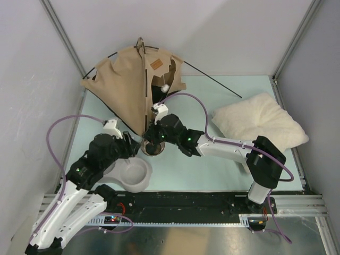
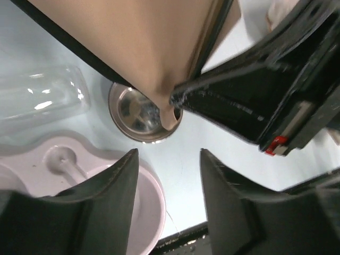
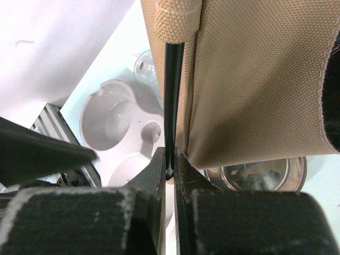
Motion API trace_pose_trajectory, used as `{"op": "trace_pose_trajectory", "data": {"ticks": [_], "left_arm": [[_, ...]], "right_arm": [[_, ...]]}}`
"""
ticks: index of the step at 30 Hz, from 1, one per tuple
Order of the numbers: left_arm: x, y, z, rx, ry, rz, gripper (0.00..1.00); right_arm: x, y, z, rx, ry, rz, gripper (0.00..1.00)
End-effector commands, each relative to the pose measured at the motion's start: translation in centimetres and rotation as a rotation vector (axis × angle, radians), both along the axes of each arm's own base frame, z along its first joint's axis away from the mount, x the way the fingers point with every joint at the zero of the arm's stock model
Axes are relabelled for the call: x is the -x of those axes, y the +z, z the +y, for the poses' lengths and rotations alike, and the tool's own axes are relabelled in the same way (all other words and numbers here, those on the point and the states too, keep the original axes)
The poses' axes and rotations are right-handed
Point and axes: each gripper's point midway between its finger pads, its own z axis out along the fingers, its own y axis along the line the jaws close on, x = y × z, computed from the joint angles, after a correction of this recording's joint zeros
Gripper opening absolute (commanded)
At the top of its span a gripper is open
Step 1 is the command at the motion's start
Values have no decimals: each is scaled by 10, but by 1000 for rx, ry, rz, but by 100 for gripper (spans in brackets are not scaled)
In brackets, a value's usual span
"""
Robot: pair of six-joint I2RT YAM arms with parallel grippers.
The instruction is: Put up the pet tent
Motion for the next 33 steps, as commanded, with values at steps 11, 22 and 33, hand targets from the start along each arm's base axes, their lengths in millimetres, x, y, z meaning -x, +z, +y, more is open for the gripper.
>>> {"op": "trace_pose_trajectory", "data": {"ticks": [11,22,33], "left_arm": [[-34,218,74,-63,363,-462,99],[-72,218,48,-78,304,-404,100],[-127,166,34,-64,279,-286,98]], "right_arm": [[-3,21,-4,109,34,-126,0],[-6,20,10,309,21,-233,0],[22,-14,16,424,56,-235,0]]}}
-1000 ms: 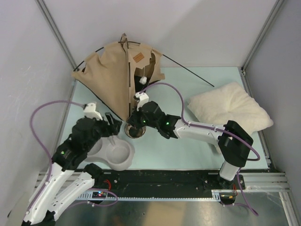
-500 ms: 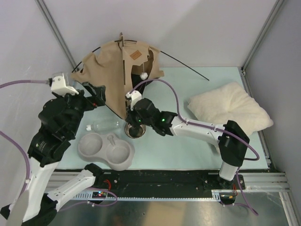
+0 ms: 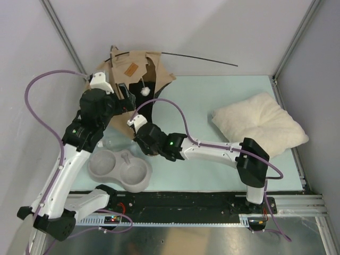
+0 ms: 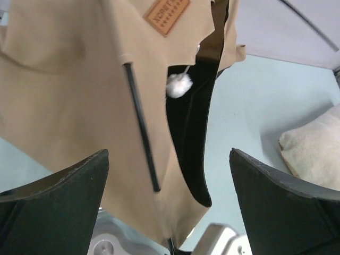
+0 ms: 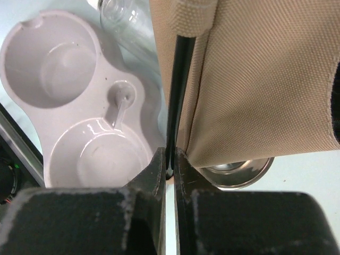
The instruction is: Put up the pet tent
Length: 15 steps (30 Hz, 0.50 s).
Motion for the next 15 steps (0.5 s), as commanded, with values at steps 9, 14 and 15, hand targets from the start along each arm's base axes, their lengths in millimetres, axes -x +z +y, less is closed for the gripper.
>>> {"op": "trace_pose_trajectory", "data": {"ticks": [9,14,15], "left_arm": [[-34,-44,24,25,142,80,79],[-37,-50,24,9,135,94,47],[-37,-50,24,9,131,95,39]], "right_arm": [[8,-3,4,23,-10,-36,0],[12,-8,6,38,-8,-32,0],[12,-9,6,39,-13,-32,0]]}}
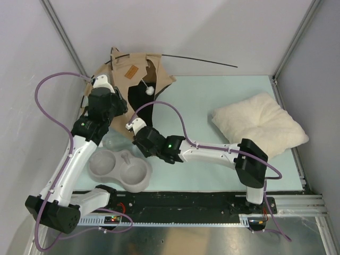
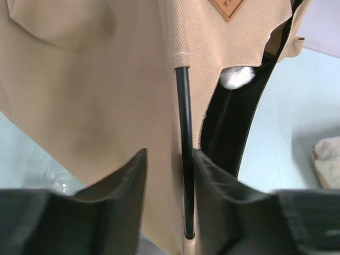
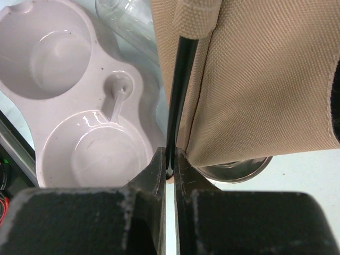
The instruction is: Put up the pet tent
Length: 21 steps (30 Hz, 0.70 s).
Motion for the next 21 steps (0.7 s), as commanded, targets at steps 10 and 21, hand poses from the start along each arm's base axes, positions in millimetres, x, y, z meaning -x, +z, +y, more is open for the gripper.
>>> {"op": "trace_pose_trajectory", "data": {"ticks": [10,21], "left_arm": [[-12,15,-6,-28,-61,-44,0],[-15,63,-8,-154,-162,-176,0]], "right_arm": [[3,8,13,-10,-20,-34,24],[11,110,-27,-202,-7,-118,91]]}}
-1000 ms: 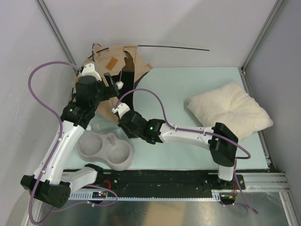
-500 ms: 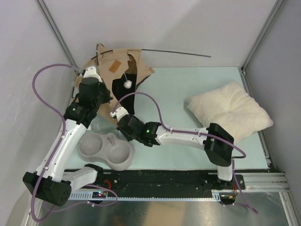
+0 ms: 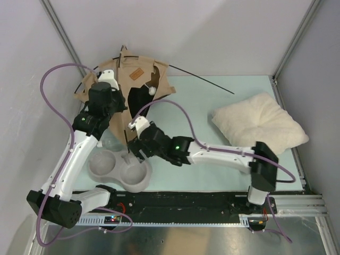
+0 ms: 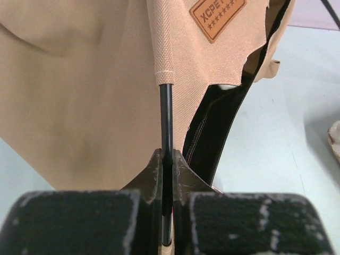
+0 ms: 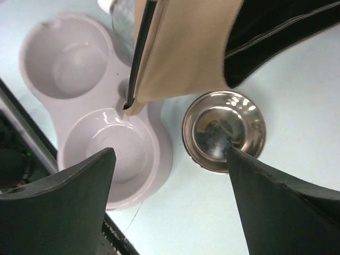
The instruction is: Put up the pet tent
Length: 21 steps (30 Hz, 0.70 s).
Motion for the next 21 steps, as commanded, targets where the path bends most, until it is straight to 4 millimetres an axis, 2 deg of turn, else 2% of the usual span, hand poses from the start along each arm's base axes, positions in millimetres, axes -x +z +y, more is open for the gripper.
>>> {"op": "trace_pose_trajectory", "data": {"ticks": [1,7,12,21], "left_arm": [[-3,60,-1,-44,-68,-179,0],[5,87,-6,-35,-118,-246,0],[17,112,-3,-18,-114,-307,0],[52,163,9,-10,-108,-462,0]], "right_arm": [[0,99,-32,-197,-18,-92,92],[-5,159,-90,-287,-96,-147,94],[-15,202,-137,-364,-192,-205,94],[-44,227,-216,-356,-360,-289,94]]}}
